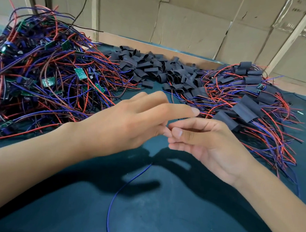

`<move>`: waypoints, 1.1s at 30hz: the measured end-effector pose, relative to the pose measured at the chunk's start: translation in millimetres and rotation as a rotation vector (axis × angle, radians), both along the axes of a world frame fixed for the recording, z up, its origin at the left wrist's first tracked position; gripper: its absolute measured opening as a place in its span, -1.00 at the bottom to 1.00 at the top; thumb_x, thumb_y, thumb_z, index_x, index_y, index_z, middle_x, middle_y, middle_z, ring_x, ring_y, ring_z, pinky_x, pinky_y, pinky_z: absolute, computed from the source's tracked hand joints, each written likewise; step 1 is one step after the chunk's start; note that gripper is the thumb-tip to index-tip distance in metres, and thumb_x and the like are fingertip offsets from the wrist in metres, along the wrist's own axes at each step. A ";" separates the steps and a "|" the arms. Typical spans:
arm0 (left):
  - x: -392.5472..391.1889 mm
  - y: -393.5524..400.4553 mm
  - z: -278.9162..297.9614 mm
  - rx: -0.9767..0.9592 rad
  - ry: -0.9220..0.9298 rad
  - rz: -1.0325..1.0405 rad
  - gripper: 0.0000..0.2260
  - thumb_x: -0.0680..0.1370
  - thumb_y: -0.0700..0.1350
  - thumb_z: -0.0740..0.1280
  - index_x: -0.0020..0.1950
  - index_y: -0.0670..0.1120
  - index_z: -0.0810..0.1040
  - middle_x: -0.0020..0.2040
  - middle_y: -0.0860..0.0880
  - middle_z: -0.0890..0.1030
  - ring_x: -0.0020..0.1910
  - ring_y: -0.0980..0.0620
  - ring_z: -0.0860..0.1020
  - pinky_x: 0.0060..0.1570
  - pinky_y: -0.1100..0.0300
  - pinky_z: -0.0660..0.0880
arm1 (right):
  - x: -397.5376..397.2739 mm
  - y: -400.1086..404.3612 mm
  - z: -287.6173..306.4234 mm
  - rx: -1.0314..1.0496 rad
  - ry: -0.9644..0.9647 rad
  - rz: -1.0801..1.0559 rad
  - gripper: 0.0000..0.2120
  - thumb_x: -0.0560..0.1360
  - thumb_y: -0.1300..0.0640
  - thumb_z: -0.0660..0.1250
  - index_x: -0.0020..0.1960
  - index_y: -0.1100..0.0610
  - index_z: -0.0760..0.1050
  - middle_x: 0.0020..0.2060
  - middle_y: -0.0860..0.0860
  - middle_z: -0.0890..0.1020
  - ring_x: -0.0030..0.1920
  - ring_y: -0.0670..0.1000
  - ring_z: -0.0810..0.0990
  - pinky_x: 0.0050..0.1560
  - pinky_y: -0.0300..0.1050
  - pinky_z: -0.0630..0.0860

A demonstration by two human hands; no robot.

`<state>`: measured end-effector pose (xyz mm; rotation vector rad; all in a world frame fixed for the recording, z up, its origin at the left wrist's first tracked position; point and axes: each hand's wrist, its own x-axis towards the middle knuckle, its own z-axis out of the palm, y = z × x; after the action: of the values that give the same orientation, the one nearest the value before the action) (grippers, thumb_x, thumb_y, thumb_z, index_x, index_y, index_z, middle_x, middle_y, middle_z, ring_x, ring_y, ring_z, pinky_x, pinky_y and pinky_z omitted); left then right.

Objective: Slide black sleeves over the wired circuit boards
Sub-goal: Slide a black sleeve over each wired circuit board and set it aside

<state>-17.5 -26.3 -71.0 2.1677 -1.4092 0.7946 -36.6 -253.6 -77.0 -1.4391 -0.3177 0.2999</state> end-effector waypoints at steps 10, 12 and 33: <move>4.3 6.7 -0.4 0.026 0.123 0.089 -0.33 0.58 -0.15 0.41 0.59 0.14 0.16 0.31 0.06 0.34 -0.11 0.17 0.55 -0.01 0.09 0.58 | 8.6 -12.4 11.7 -0.011 -0.329 -0.359 -0.77 0.51 0.41 0.36 0.11 0.19 0.61 -0.24 0.04 0.65 -0.22 0.01 0.57 -0.09 -0.07 0.57; 9.8 12.3 -1.8 0.031 0.162 0.106 -0.29 0.56 -0.17 0.41 0.59 0.20 0.14 0.32 0.12 0.33 -0.06 0.17 0.57 0.01 0.14 0.57 | 10.4 -17.5 12.6 0.027 -0.392 -0.458 -0.76 0.55 0.41 0.32 0.13 0.17 0.60 -0.24 0.02 0.62 -0.22 0.00 0.56 -0.04 0.00 0.53; 0.0 7.3 5.7 0.113 0.131 0.068 -0.64 0.64 -0.31 0.28 0.45 -0.24 0.45 -0.04 -0.11 0.57 -0.11 0.10 0.50 0.00 0.15 0.51 | -17.3 8.5 6.4 -0.803 -1.045 -0.609 -0.57 0.55 -0.13 0.36 0.34 0.05 0.55 0.14 -0.17 0.65 0.23 -0.13 0.57 0.37 0.09 0.33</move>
<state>-17.5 -19.0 -65.3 2.3190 -1.3505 0.5967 -53.9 -245.1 -70.6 -2.3178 -0.6041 -0.9691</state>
